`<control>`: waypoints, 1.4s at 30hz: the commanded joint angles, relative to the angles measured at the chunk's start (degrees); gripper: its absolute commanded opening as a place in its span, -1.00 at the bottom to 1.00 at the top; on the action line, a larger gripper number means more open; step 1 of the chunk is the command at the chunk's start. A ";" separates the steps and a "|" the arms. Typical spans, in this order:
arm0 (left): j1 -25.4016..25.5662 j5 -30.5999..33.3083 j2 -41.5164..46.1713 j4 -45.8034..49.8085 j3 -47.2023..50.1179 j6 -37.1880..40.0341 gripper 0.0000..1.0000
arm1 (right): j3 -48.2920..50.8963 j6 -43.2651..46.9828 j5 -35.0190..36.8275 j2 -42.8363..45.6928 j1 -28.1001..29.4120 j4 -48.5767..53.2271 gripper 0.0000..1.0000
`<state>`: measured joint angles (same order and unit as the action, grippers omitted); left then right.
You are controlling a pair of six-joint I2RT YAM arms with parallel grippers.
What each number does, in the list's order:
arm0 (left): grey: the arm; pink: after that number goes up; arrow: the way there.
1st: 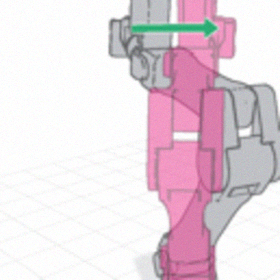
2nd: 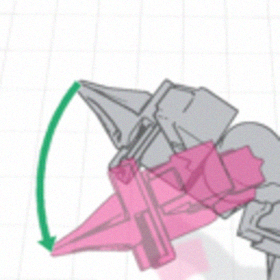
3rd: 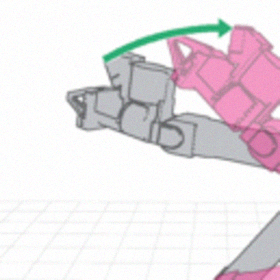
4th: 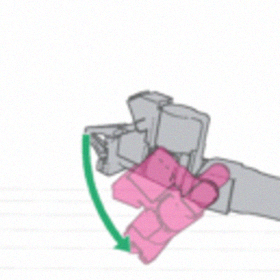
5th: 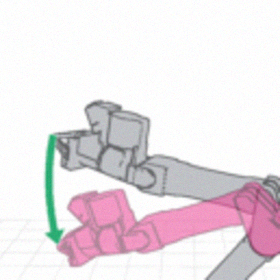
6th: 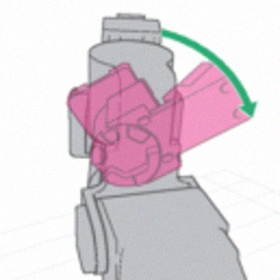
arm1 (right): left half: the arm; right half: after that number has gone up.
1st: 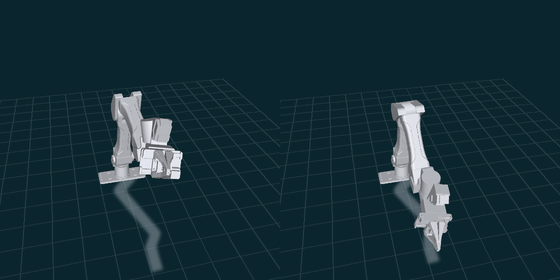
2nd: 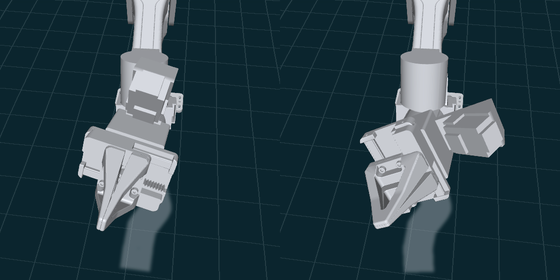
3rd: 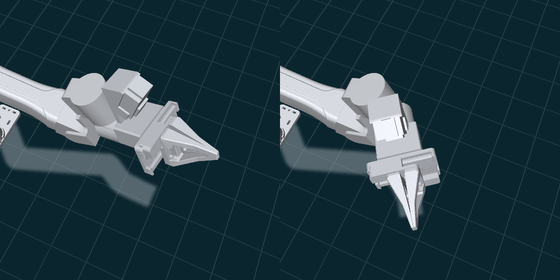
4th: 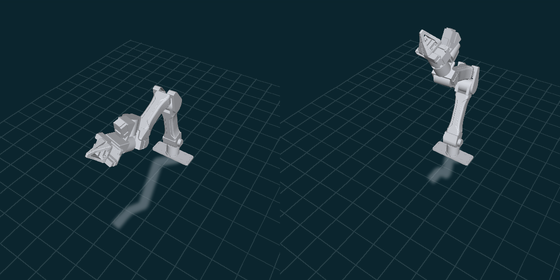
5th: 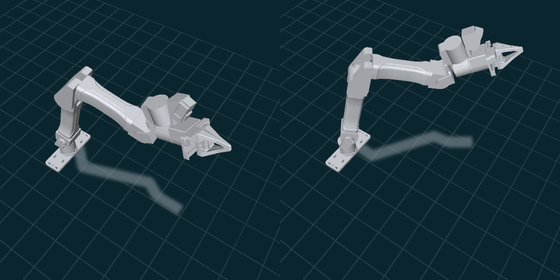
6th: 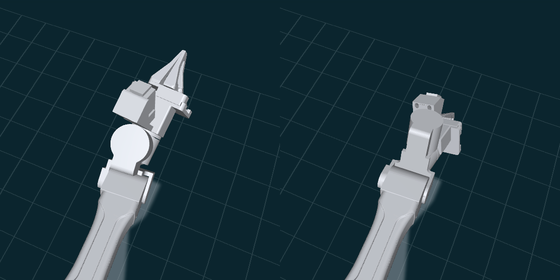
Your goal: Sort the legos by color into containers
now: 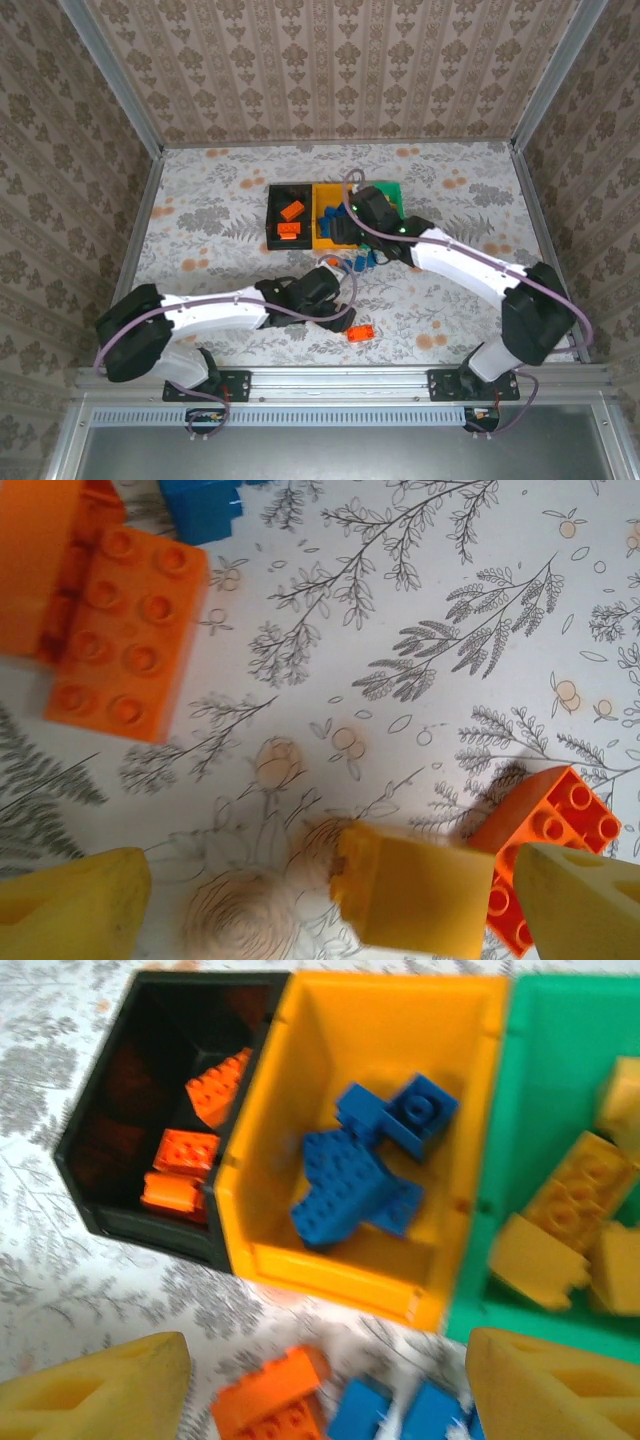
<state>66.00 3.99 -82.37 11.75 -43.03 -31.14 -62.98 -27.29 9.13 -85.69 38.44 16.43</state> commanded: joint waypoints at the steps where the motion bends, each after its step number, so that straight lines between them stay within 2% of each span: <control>1: 0.86 -1.22 -2.86 1.22 -3.41 3.59 0.75 | 4.04 -1.73 1.72 5.38 -0.06 -1.97 0.50; 12: 2.56 -4.02 -10.52 5.38 -7.37 4.68 0.48 | 10.38 -2.43 2.37 14.37 -3.69 -1.27 0.51; 20: 2.56 -3.73 -11.28 6.03 -7.70 4.55 0.07 | 10.69 -2.47 2.39 15.80 -5.20 -1.00 0.51; 25: 2.47 -2.73 -9.88 6.94 -7.31 4.13 -0.12 | 11.12 -2.77 2.66 16.33 -5.73 -0.97 0.51; 30: 1.06 1.99 -3.32 9.03 -6.44 3.72 -0.19 | 11.46 -2.96 2.65 16.86 -5.97 -0.88 0.51; 34: -3.57 8.30 4.93 10.93 -5.86 4.13 -0.21 | 11.99 -3.14 2.82 17.44 -6.13 -0.69 0.52; 38: -12.72 12.71 10.08 10.03 -6.86 5.70 -0.26 | 12.70 -3.38 2.87 17.85 -6.33 -0.71 0.52; 42: -20.86 11.52 9.10 4.45 -9.61 8.83 -0.25 | 12.99 -3.52 2.91 17.79 -6.44 -0.36 0.52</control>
<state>48.27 13.56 -72.20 19.27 -49.98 -25.71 -50.96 -30.24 10.39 -68.99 32.40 15.81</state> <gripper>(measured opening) 0.431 0.759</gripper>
